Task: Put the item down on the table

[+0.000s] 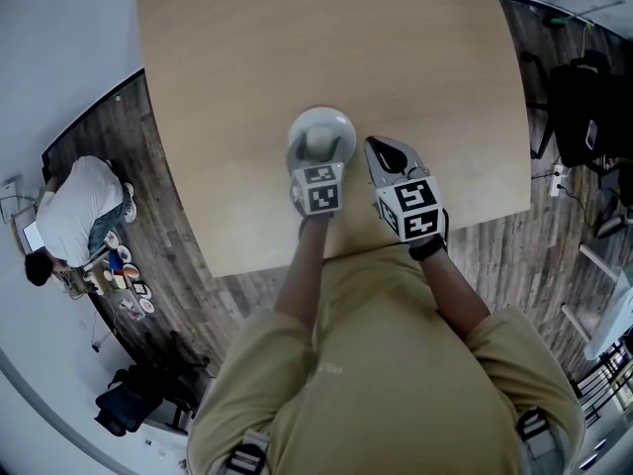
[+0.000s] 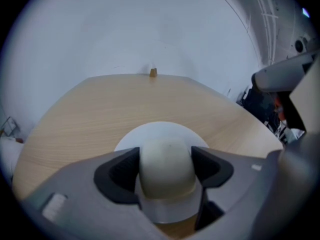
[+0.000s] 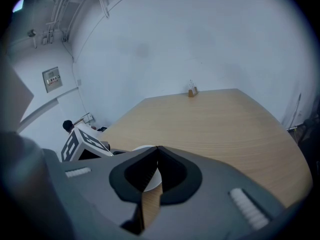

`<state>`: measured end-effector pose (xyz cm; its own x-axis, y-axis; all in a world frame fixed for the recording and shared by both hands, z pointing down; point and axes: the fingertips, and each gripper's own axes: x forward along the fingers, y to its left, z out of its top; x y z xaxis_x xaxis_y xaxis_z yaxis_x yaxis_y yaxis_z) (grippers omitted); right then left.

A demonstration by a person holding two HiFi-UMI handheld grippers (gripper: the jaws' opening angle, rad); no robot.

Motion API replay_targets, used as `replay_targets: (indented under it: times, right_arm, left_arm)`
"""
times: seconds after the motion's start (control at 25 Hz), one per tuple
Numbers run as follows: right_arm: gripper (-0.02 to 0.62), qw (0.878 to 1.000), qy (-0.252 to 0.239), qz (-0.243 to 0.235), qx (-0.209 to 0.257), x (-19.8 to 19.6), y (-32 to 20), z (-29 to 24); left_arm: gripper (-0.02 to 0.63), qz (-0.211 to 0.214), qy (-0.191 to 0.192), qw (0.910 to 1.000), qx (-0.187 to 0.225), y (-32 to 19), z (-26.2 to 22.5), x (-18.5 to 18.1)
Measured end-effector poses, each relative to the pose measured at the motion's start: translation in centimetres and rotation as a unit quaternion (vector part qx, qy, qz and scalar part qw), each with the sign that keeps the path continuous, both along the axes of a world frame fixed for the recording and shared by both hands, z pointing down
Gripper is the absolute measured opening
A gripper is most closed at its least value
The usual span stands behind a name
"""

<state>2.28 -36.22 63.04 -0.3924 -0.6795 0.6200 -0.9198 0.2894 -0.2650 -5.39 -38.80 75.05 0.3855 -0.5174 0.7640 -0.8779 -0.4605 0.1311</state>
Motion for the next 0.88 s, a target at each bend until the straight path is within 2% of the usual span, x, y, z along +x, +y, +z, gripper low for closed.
replay_targets:
  times: [0.2,0.32,0.52,0.76,0.88]
  right_arm:
    - [0.006,1.0,0.002,-0.004,0.005,0.0,0.3,-0.4]
    - [0.006,1.0,0.002,-0.008,0.009,-0.1,0.6,-0.8]
    - [0.006,1.0,0.003,-0.001,0.026,0.7,0.4,-2.6]
    - [0.006,0.997,0.006,0.015,0.075,2.0,0.1,-6.9]
    - [0.006,0.993,0.011,0.024,0.111,2.4,-0.2,-9.9]
  left_arm:
    - [0.324,-0.005,0.0,0.9999,0.014,0.0,0.2,0.2]
    - [0.357,-0.019,0.015,0.9995,0.02,0.0,-0.8,0.4]
    - [0.355,-0.025,0.029,0.9983,0.044,0.1,-3.5,0.4]
    - [0.249,-0.039,0.054,0.9926,0.102,0.3,-10.3,-1.0]
    - [0.184,-0.04,0.079,0.9839,0.155,0.1,-15.9,-1.5]
